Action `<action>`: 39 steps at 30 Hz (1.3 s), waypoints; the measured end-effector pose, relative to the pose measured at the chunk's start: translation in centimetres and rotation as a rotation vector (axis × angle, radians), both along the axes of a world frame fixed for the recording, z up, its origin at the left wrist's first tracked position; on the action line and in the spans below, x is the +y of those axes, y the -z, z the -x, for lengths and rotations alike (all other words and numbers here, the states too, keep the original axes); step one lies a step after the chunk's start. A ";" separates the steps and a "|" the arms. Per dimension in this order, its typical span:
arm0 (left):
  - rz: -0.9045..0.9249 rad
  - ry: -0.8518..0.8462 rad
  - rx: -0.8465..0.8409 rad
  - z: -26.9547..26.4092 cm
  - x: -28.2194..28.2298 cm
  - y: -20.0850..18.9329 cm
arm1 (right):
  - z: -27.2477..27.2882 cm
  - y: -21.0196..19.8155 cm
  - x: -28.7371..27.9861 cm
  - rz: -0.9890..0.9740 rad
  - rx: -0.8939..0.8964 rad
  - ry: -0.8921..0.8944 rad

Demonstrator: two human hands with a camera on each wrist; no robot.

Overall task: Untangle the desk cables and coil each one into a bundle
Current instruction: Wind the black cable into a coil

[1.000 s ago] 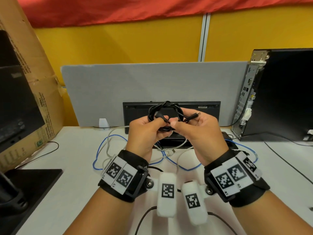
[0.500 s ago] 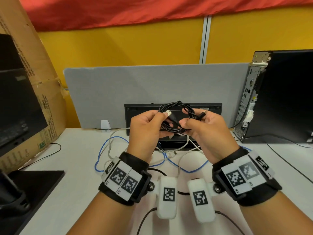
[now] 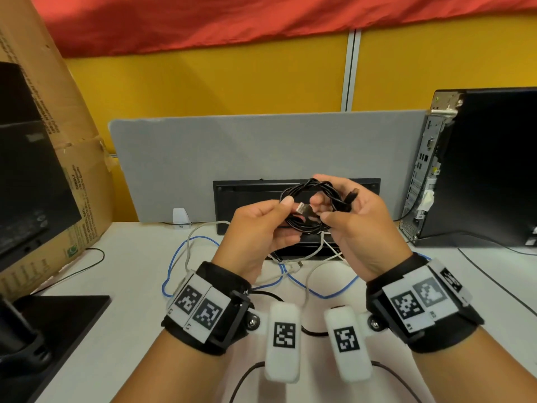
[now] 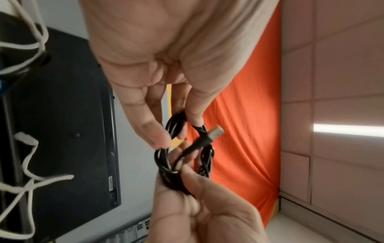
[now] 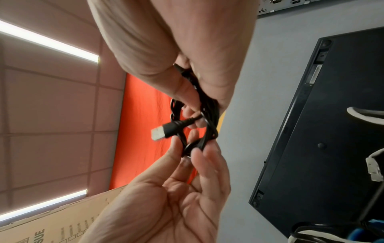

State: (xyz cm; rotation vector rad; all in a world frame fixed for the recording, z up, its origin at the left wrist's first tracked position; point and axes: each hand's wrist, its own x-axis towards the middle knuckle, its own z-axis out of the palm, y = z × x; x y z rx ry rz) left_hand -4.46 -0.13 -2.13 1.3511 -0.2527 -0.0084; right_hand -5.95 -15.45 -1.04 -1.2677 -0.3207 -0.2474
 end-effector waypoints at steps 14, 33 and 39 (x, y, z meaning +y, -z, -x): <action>0.188 -0.043 -0.017 0.3 -0.7 -0.1 | -0.3 0.5 0.3 -0.191 0.152 0.235; 0.224 -0.040 0.109 0.1 -0.3 -0.1 | 0.1 0.4 0.9 0.034 0.036 -0.147; 0.232 -0.099 0.067 0.0 -0.1 0.0 | -0.3 1.1 0.5 0.303 -0.009 -0.044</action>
